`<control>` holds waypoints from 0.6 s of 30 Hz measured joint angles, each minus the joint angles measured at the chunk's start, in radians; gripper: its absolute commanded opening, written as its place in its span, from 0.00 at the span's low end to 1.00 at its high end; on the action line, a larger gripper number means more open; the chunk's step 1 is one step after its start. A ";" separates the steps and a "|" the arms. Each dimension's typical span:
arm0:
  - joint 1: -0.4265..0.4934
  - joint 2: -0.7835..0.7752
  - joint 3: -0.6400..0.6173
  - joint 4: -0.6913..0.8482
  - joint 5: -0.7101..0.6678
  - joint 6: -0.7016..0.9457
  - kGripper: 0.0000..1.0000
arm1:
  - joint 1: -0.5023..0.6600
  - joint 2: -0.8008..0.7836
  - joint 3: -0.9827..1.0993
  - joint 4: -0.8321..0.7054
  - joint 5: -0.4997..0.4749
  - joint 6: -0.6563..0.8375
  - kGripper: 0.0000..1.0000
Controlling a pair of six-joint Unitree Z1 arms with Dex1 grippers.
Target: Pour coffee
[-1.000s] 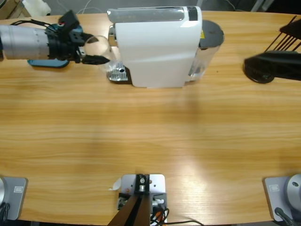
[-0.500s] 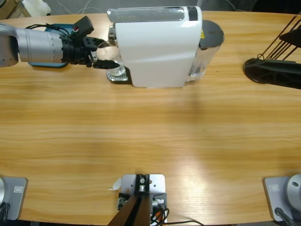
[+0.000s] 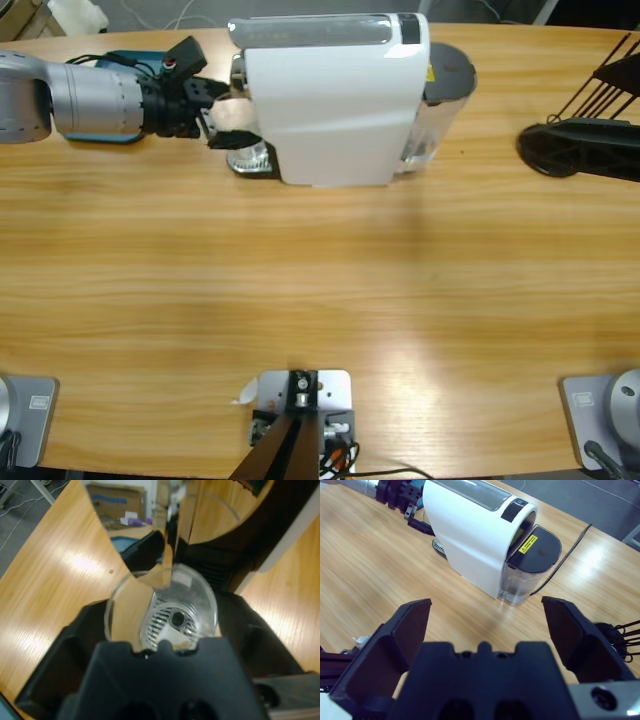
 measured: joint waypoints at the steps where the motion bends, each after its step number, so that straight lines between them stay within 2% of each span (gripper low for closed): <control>1: -0.001 0.002 0.000 -0.003 0.000 -0.009 0.99 | 0.000 0.000 0.000 0.000 0.000 0.000 1.00; 11: 0.001 0.008 0.007 -0.016 0.000 -0.028 0.99 | 0.000 0.000 0.000 0.000 0.000 0.000 1.00; 18: 0.028 -0.136 0.086 -0.018 0.000 -0.051 0.99 | 0.000 0.008 -0.009 -0.003 0.000 0.000 1.00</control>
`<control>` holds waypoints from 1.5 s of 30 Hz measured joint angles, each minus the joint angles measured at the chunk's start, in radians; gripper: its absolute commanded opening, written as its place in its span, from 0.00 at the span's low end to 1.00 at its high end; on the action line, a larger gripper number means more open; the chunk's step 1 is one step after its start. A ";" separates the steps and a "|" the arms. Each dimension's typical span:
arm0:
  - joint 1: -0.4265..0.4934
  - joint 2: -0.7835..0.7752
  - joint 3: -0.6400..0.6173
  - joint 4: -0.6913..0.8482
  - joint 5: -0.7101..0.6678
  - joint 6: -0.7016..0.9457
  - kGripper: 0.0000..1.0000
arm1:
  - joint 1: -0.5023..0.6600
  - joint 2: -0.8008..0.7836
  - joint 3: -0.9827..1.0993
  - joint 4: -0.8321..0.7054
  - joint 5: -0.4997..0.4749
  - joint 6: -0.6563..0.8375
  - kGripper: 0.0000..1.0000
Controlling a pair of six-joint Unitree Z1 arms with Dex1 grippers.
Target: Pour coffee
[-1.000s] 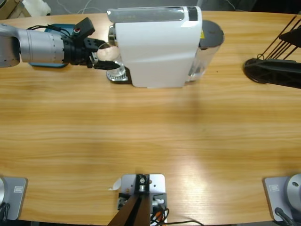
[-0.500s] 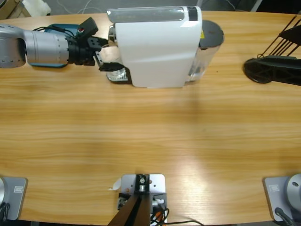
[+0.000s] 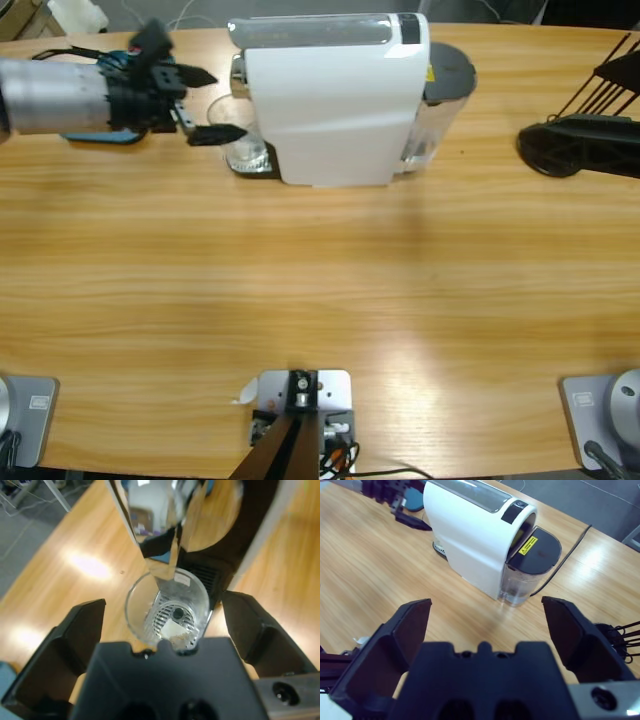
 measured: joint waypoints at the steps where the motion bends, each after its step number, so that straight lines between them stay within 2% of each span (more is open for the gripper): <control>1: 0.001 -0.029 0.018 0.000 0.001 -0.008 0.99 | 0.000 0.004 -0.002 -0.005 0.000 0.000 0.96; 4: 0.003 -0.128 0.079 0.010 0.032 -0.043 0.99 | 0.000 0.023 -0.023 -0.024 0.000 0.000 0.64; 5: 0.003 -0.163 0.098 0.030 0.052 -0.065 0.99 | -0.004 0.036 -0.045 -0.024 0.000 0.000 0.62; 6: 0.003 -0.200 0.111 0.062 0.074 -0.093 0.99 | -0.020 0.053 -0.079 -0.018 0.000 -0.001 0.49; 7: 0.003 -0.244 0.120 0.111 0.104 -0.123 0.99 | -0.041 0.069 -0.123 0.001 0.001 -0.002 0.08; 8: 0.000 -0.286 0.124 0.164 0.129 -0.147 0.99 | -0.071 0.091 -0.176 0.034 0.002 -0.003 0.00; 11: -0.028 -0.420 0.129 0.340 0.213 -0.196 0.99 | -0.183 0.186 -0.369 0.167 0.034 -0.005 0.00; 14: -0.080 -0.528 0.110 0.529 0.276 -0.250 0.99 | -0.256 0.286 -0.495 0.214 0.056 -0.056 0.00; 19: -0.163 -0.593 0.051 0.756 0.295 -0.330 0.99 | -0.278 0.451 -0.631 0.246 0.060 -0.118 0.00; 25: -0.186 -0.605 0.050 0.776 0.331 -0.368 1.00 | -0.301 0.624 -0.816 0.410 0.075 -0.122 0.00; 31: -0.186 -0.605 0.054 0.776 0.370 -0.400 1.00 | -0.327 0.704 -0.885 0.482 0.136 -0.131 0.00; 45: -0.176 -0.613 0.119 0.717 0.380 -0.443 1.00 | -0.332 0.766 -0.900 0.500 0.192 -0.143 0.00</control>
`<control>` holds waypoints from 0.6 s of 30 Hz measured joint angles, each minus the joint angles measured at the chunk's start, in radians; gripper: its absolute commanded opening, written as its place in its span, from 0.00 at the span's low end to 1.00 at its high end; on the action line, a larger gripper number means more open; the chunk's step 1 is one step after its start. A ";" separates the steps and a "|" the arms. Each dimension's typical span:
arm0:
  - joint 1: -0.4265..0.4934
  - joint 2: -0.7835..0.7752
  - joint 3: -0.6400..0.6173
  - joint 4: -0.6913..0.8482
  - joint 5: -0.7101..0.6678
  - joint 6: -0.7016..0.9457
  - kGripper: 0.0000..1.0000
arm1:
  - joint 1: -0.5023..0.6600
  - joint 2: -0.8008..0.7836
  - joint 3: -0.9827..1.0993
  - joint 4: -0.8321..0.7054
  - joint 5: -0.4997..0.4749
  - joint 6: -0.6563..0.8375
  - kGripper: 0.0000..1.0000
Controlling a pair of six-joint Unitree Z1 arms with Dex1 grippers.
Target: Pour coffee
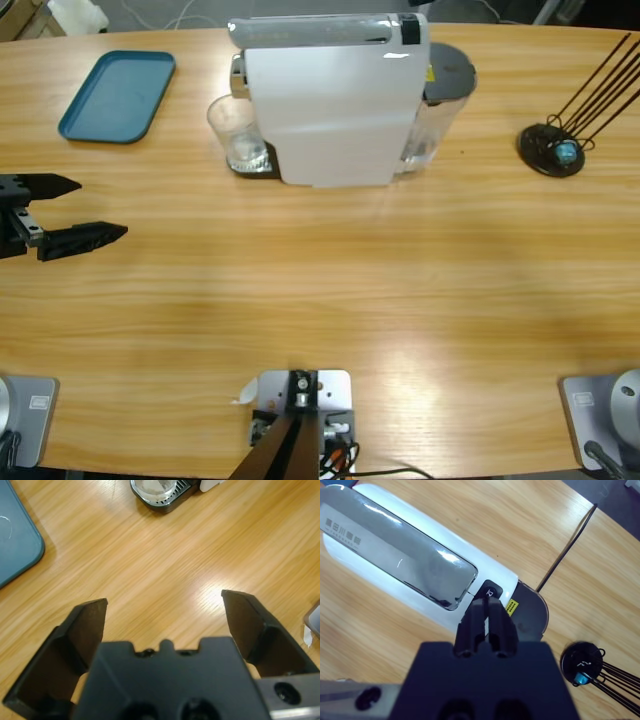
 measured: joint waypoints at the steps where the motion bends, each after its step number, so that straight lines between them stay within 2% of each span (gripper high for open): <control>1: 0.000 0.000 0.000 -0.002 0.000 0.000 1.00 | 0.000 0.003 0.000 0.001 0.000 0.000 0.00; 18: 0.005 -0.012 0.021 -0.023 0.006 -0.003 1.00 | -0.008 0.037 -0.024 0.009 0.000 -0.008 0.00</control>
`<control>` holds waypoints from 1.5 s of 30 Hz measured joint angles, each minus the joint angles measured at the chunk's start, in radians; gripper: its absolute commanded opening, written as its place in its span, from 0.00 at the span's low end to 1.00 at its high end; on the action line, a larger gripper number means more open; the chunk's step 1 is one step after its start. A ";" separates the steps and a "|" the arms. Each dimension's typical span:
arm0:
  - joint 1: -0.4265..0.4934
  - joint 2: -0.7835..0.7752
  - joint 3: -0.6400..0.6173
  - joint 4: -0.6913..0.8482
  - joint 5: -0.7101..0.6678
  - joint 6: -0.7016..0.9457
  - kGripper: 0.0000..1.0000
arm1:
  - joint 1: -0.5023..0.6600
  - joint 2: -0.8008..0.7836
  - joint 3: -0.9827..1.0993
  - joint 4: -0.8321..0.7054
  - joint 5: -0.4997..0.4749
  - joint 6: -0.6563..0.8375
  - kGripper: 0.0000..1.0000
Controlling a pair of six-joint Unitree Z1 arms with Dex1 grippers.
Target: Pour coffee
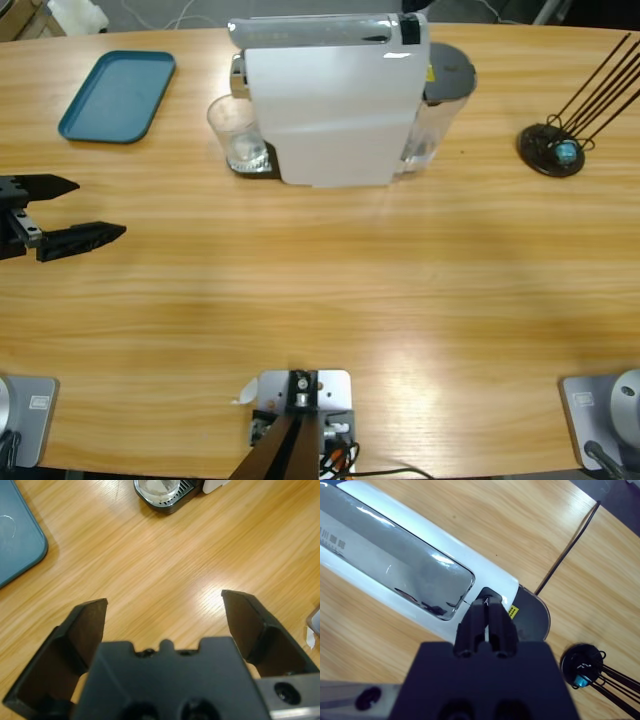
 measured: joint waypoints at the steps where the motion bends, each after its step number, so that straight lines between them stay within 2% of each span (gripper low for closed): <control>1: 0.000 0.000 0.000 0.000 0.000 0.000 1.00 | -0.001 0.000 0.000 0.001 -0.001 0.000 0.00; 37: 0.004 -0.037 0.020 -0.028 0.011 -0.010 1.00 | -0.002 0.008 0.018 0.022 -0.004 -0.003 0.00; 38: 0.004 -0.040 0.022 -0.029 0.011 -0.010 1.00 | -0.001 0.008 0.018 0.022 -0.005 -0.003 0.09; 39: 0.004 -0.042 0.024 -0.029 0.011 -0.010 1.00 | 0.000 0.008 0.018 0.022 -0.006 -0.002 0.54; 40: 0.004 -0.043 0.025 -0.030 0.011 -0.010 1.00 | 0.001 0.008 0.017 0.023 -0.008 -0.002 0.85; 41: 0.004 -0.044 0.026 -0.030 0.011 -0.010 1.00 | 0.001 0.008 0.012 0.026 -0.012 -0.002 0.98; 45: 0.004 -0.044 0.028 -0.034 0.011 -0.010 1.00 | 0.011 -0.011 -0.019 0.066 -0.058 -0.024 1.00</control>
